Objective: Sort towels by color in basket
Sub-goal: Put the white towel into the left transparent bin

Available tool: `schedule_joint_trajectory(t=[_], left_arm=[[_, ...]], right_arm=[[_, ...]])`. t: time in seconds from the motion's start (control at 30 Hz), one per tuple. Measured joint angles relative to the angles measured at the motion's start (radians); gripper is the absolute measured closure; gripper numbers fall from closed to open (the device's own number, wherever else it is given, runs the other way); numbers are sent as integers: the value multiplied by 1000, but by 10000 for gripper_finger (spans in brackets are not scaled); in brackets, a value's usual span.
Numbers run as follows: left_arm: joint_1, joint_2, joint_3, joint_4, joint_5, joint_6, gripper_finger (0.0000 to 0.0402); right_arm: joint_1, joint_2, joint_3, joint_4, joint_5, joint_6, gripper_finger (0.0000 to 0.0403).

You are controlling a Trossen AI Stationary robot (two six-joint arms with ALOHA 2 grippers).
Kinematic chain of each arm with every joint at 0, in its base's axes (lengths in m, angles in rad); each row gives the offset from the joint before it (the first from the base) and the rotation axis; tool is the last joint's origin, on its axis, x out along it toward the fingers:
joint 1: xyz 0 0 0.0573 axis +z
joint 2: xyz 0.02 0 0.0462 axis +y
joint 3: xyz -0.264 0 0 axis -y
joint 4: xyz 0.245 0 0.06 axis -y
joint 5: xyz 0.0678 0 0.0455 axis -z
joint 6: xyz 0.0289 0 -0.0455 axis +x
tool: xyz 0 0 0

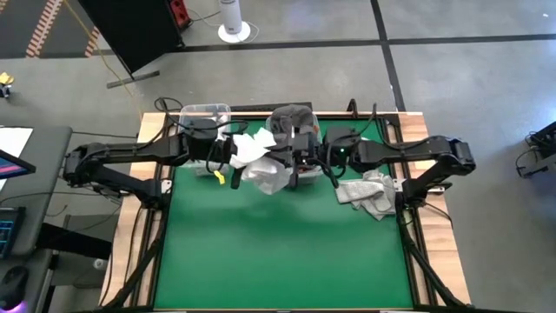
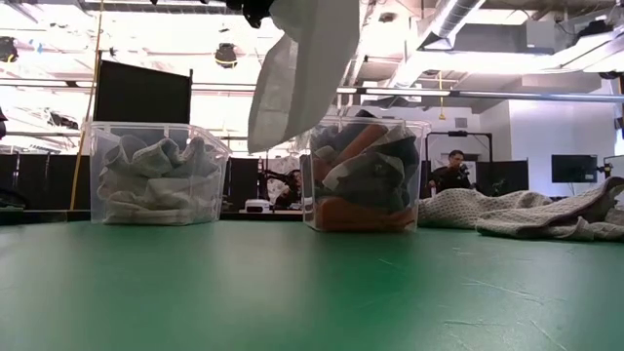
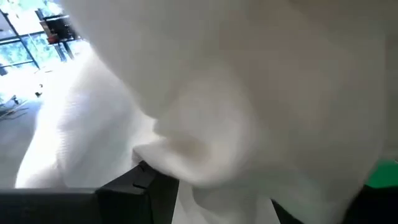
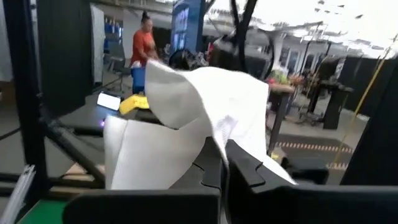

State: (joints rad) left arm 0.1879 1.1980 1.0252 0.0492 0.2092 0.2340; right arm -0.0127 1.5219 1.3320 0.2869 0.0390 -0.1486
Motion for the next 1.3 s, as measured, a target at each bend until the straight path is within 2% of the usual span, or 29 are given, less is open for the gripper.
schedule_joint_trajectory(t=[0.23,0.33,0.43,0.53,0.67,0.73,0.9,1.03,1.17,1.3], left_arm=[[1,0,0,8,0,-11,197],[0,0,0,15,0,-12,212],[0,0,0,17,-4,-11,246],[0,0,0,23,-4,-11,296],[1,-3,0,29,-5,-11,374],[1,-8,0,29,-5,-11,393],[6,-37,0,11,-8,-11,398],[19,-80,0,-47,-12,-11,399],[39,-155,0,-132,-65,6,400],[60,-256,0,-213,-163,40,400]], right_arm=[[-1,4,0,47,-65,-6,378],[0,4,0,23,-68,13,378],[-1,4,0,-1,-68,39,372],[-1,4,0,-23,-68,64,352],[0,4,0,-80,-68,70,309],[4,3,0,-122,-68,71,282],[17,1,0,-177,-36,72,212],[21,-19,0,-225,-6,70,174],[19,-71,0,-333,51,70,162],[20,-130,0,-479,146,106,164]])
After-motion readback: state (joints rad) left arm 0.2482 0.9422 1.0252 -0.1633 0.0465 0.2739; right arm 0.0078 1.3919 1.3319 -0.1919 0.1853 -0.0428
